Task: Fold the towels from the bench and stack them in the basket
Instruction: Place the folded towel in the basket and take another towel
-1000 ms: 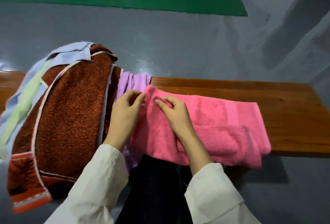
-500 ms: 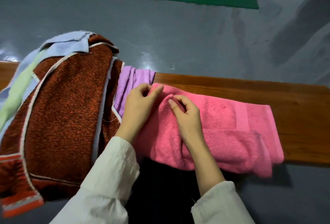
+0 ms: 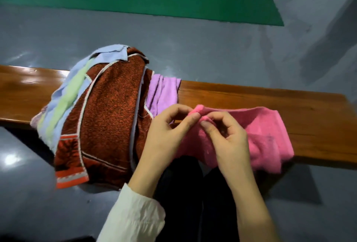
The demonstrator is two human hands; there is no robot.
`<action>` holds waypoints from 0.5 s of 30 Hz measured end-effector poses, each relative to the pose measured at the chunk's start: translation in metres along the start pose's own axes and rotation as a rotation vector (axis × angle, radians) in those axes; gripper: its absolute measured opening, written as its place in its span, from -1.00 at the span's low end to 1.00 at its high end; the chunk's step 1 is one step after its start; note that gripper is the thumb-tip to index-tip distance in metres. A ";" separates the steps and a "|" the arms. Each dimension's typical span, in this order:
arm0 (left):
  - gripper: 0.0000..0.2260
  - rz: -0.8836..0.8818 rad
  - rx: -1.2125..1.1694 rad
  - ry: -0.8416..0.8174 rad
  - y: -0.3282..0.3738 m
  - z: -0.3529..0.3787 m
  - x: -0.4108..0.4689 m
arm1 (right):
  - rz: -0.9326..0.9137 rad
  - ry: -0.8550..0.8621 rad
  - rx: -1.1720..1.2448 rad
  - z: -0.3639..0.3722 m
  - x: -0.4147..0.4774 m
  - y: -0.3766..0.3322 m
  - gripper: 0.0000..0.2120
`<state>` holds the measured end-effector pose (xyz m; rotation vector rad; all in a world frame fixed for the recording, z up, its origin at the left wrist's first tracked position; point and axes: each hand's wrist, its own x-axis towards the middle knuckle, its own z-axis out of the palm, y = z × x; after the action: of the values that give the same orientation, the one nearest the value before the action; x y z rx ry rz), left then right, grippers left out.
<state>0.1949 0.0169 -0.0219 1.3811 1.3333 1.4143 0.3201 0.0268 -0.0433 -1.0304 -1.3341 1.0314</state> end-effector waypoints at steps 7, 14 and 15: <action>-0.84 0.002 -0.064 -0.005 0.011 0.002 -0.052 | 0.044 -0.016 0.063 -0.010 -0.044 -0.021 -0.78; -0.83 0.040 -0.016 -0.105 0.014 0.005 -0.068 | 0.090 -0.051 -0.008 -0.019 -0.062 -0.033 -0.67; -0.83 0.055 -0.014 -0.110 0.014 0.006 -0.070 | 0.070 -0.066 -0.045 -0.021 -0.062 -0.035 -0.69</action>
<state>0.2132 -0.0528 -0.0239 1.4754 1.2214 1.3605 0.3413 -0.0420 -0.0240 -1.0913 -1.3886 1.1008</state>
